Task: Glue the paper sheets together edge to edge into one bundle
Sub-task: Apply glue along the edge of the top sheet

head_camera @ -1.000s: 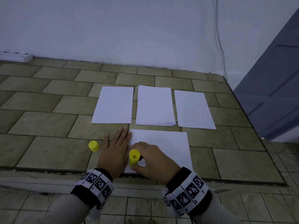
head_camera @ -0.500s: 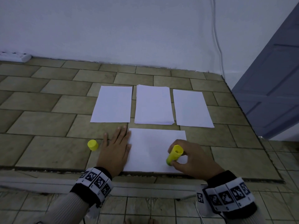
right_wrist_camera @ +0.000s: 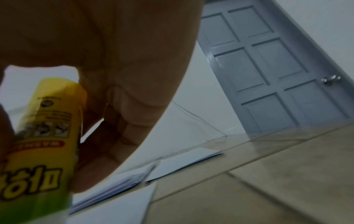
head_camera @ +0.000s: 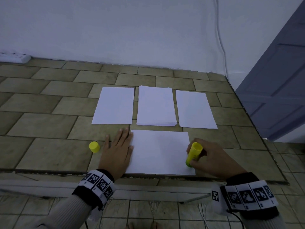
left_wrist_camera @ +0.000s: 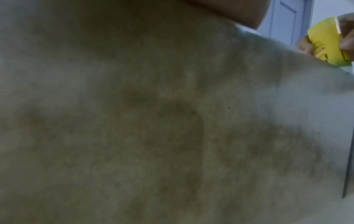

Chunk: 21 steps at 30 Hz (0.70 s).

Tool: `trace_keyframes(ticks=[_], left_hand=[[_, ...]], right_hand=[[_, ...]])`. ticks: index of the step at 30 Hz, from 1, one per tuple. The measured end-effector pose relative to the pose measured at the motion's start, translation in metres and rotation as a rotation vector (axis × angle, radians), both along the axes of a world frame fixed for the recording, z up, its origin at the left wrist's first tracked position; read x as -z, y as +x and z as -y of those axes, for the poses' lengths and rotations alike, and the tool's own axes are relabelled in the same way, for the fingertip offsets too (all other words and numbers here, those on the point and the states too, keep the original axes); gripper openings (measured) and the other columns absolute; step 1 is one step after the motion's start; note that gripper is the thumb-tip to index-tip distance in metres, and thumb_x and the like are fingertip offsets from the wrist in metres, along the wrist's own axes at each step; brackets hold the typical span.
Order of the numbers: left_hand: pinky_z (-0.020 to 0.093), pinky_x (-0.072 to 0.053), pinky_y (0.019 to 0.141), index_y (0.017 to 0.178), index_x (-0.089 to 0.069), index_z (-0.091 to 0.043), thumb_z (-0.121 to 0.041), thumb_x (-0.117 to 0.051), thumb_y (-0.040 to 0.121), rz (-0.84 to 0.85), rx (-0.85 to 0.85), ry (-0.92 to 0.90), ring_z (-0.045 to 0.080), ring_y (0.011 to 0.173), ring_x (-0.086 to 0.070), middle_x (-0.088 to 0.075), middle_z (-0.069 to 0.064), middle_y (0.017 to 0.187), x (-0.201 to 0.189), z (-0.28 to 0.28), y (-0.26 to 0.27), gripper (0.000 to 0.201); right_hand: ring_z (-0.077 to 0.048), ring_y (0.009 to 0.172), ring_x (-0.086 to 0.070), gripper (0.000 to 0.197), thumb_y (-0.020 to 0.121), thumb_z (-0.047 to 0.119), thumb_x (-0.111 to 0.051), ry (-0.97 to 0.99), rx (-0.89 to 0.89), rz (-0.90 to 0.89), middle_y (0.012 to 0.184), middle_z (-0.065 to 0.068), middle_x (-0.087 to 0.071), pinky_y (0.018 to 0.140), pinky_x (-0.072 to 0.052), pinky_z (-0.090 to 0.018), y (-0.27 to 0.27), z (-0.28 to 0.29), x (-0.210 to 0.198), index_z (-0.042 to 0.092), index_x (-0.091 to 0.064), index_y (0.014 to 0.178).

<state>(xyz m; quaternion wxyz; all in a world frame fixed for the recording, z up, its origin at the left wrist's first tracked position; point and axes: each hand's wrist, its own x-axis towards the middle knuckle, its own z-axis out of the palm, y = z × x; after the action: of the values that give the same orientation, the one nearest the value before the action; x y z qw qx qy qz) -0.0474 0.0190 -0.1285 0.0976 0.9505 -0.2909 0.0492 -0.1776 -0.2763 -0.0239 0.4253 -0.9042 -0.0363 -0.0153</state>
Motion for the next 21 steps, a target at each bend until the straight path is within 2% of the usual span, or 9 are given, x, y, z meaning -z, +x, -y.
trace_keyframes(ticks=[2,4,7,9,11,14,16,18,21], left_hand=[[0.054,-0.014,0.112,0.147,-0.041,-0.014,-0.038,-0.016,0.101,-0.003,0.0,-0.002,0.021,0.143,-0.032,-0.035,0.003,0.155,-0.001,0.001,0.0,0.057],[0.056,-0.015,0.113,0.148,-0.038,-0.015,-0.038,-0.016,0.101,-0.02,-0.003,-0.015,0.02,0.145,-0.028,-0.032,0.003,0.156,-0.001,0.001,-0.001,0.057],[0.055,-0.011,0.115,0.15,-0.033,-0.017,-0.045,-0.003,0.102,-0.051,0.004,-0.024,0.019,0.147,-0.022,-0.026,0.001,0.158,-0.002,0.0,-0.001,0.064],[0.056,-0.011,0.115,0.151,-0.032,-0.017,-0.048,0.005,0.1,-0.058,0.013,-0.028,0.02,0.147,-0.02,-0.024,0.001,0.159,-0.002,-0.001,-0.001,0.07],[0.058,-0.015,0.114,0.15,-0.034,-0.015,-0.049,0.006,0.1,-0.061,0.024,-0.034,0.022,0.147,-0.022,-0.027,0.003,0.158,-0.004,-0.002,-0.001,0.072],[0.054,-0.013,0.111,0.148,-0.036,-0.012,-0.047,-0.001,0.102,-0.059,0.067,-0.023,0.025,0.144,-0.028,-0.033,0.008,0.155,-0.003,-0.005,0.001,0.067],[0.052,-0.011,0.109,0.148,-0.033,-0.012,-0.045,-0.016,0.102,-0.025,0.09,0.013,0.024,0.142,-0.027,-0.033,0.009,0.155,-0.002,-0.006,0.003,0.058],[0.052,-0.01,0.108,0.148,-0.033,-0.012,-0.039,-0.03,0.095,-0.007,0.097,0.021,0.024,0.143,-0.025,-0.032,0.009,0.156,0.001,-0.007,0.004,0.059],[0.057,-0.013,0.11,0.149,-0.033,-0.013,-0.034,-0.03,0.095,-0.011,0.082,-0.006,0.022,0.145,-0.019,-0.029,0.008,0.157,0.002,-0.007,0.002,0.058]], right_hand=[[-0.014,0.073,-0.064,0.011,0.072,0.018,-0.072,0.068,-0.054,0.036,0.086,0.006,-0.066,0.066,-0.056,-0.034,0.007,-0.014,-0.005,0.016,-0.064,0.079],[-0.014,0.076,-0.066,0.015,0.076,0.018,-0.073,0.108,-0.109,0.038,0.091,0.006,-0.066,0.068,-0.057,-0.032,0.018,-0.033,-0.007,0.014,-0.064,0.087],[-0.012,0.084,-0.066,0.029,0.077,0.017,-0.076,0.101,-0.159,-0.007,0.099,0.004,-0.066,0.074,-0.057,-0.034,0.036,-0.065,-0.004,0.016,-0.063,0.103],[-0.014,0.089,-0.064,0.029,0.078,0.017,-0.076,0.054,-0.234,-0.003,0.101,0.001,-0.066,0.078,-0.055,-0.037,0.046,-0.086,-0.003,0.014,-0.064,0.104],[-0.018,0.09,-0.062,0.027,0.079,0.016,-0.075,0.014,-0.306,-0.006,0.1,-0.005,-0.065,0.079,-0.053,-0.039,0.053,-0.102,-0.002,0.009,-0.064,0.102],[-0.022,0.088,-0.06,0.026,0.08,0.013,-0.074,-0.022,-0.365,-0.01,0.1,-0.011,-0.064,0.079,-0.052,-0.038,0.058,-0.118,-0.001,0.003,-0.063,0.101],[-0.023,0.089,-0.06,0.027,0.08,0.013,-0.074,-0.056,-0.382,-0.012,0.101,-0.012,-0.064,0.079,-0.051,-0.037,0.061,-0.124,0.001,0.002,-0.062,0.102],[-0.021,0.088,-0.059,0.027,0.08,0.013,-0.074,-0.074,-0.396,-0.012,0.101,-0.011,-0.064,0.078,-0.05,-0.033,0.065,-0.126,0.003,0.003,-0.062,0.102],[-0.018,0.087,-0.059,0.026,0.079,0.011,-0.073,-0.08,-0.4,-0.005,0.101,-0.009,-0.064,0.076,-0.05,-0.028,0.075,-0.124,0.0,0.005,-0.062,0.102]])
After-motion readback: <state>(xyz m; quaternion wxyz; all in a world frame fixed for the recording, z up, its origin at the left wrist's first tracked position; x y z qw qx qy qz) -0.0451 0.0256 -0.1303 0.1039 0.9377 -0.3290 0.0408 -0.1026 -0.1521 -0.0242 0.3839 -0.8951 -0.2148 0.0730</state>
